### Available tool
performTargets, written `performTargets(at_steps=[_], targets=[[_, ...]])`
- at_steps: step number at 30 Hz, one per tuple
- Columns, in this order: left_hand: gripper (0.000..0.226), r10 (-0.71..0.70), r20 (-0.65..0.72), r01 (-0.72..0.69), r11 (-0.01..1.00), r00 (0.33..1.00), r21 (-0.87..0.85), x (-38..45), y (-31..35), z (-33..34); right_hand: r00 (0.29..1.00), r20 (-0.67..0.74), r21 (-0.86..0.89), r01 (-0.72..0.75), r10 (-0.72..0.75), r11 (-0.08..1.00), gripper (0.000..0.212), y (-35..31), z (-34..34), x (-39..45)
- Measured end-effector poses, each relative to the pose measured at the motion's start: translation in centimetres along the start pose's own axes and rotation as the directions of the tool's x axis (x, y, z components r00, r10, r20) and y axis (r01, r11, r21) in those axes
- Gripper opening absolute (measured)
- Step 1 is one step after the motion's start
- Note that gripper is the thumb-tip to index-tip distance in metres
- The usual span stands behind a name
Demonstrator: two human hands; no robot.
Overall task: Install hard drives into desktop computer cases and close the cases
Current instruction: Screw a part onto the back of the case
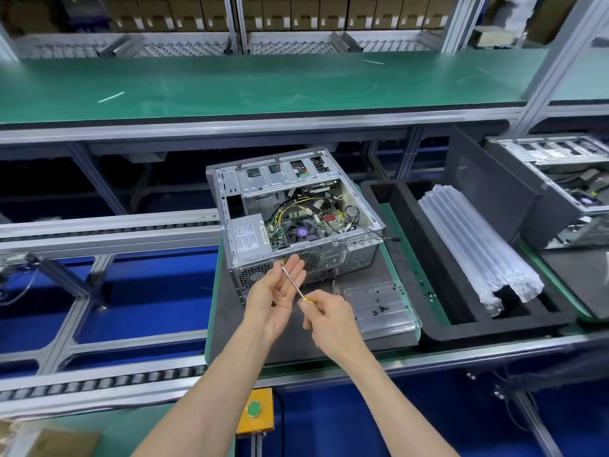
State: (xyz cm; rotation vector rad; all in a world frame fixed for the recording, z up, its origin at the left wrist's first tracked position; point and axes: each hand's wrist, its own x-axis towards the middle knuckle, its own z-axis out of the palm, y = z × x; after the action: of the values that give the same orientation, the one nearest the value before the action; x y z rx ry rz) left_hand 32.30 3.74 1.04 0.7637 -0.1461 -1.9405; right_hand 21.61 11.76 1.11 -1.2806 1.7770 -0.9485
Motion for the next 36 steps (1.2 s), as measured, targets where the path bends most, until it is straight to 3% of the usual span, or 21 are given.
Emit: performTargets(at_steps=[5, 11, 16, 21, 25, 27, 29, 30, 32, 34, 36], targets=[[0.019, -0.016, -0.024, 0.016, 1.0, 1.0, 0.019, 0.1, 0.2, -0.3, 0.999, -0.017, -0.099, 0.033, -0.035, 0.995, 0.023, 0.2, 0.2, -0.2], [0.024, -0.031, -0.067, 0.033, 0.999, 0.997, 0.036, 0.1, 0.3, 0.3, 0.993, -0.087, -0.152, 0.072, -0.086, 0.986, 0.017, -0.1, 0.4, -0.4], [0.023, -0.051, -0.125, 0.059, 0.996, 0.991, 0.06, 0.0, -0.3, 1.3, 0.933, -0.224, -0.399, 0.176, -0.282, 0.9, 0.011, 0.2, 0.7, -1.3], [0.021, -0.052, -0.134, 0.072, 0.986, 0.99, 0.15, 0.0, -0.8, 2.1, 0.943, -0.292, -0.156, 0.119, -0.161, 0.981, 0.013, 0.4, 0.5, -0.6], [0.02, 0.079, -0.204, -0.031, 0.973, 0.976, 0.228, 0.9, 1.3, 1.8, 0.931, -0.357, -0.096, 0.048, -0.079, 0.994, 0.013, 1.4, -0.1, 0.3], [0.02, 0.154, -0.188, -0.081, 0.934, 0.97, 0.349, 2.2, 3.7, 2.3, 0.934, -0.353, -0.102, 0.01, -0.046, 0.995, 0.011, 2.2, -0.3, 0.5], [0.022, 0.254, -0.079, -0.153, 0.773, 0.964, 0.615, 3.9, 6.0, 3.4, 0.939, -0.343, -0.102, -0.029, -0.008, 0.994, 0.011, 3.0, -0.2, 0.4], [0.023, 0.3, 0.014, -0.2, 0.6, 0.954, 0.774, 4.7, 6.9, 4.0, 0.942, -0.335, -0.103, -0.046, 0.009, 0.994, 0.01, 3.3, -0.1, 0.3], [0.025, 0.297, 0.225, -0.272, 0.127, 0.928, 0.954, 6.0, 8.3, 5.2, 0.948, -0.317, -0.098, -0.058, 0.025, 0.994, 0.01, 3.8, 0.3, 0.2], [0.027, 0.154, 0.351, -0.304, -0.264, 0.924, 0.916, 7.1, 8.8, 6.2, 0.951, -0.306, -0.087, -0.067, 0.037, 0.994, 0.01, 4.1, 0.8, 0.1], [0.025, 0.019, 0.374, -0.316, -0.498, 0.927, 0.808, 8.3, 9.0, 6.9, 0.953, -0.301, -0.095, -0.076, 0.044, 0.993, 0.011, 4.2, 1.3, 0.1]])
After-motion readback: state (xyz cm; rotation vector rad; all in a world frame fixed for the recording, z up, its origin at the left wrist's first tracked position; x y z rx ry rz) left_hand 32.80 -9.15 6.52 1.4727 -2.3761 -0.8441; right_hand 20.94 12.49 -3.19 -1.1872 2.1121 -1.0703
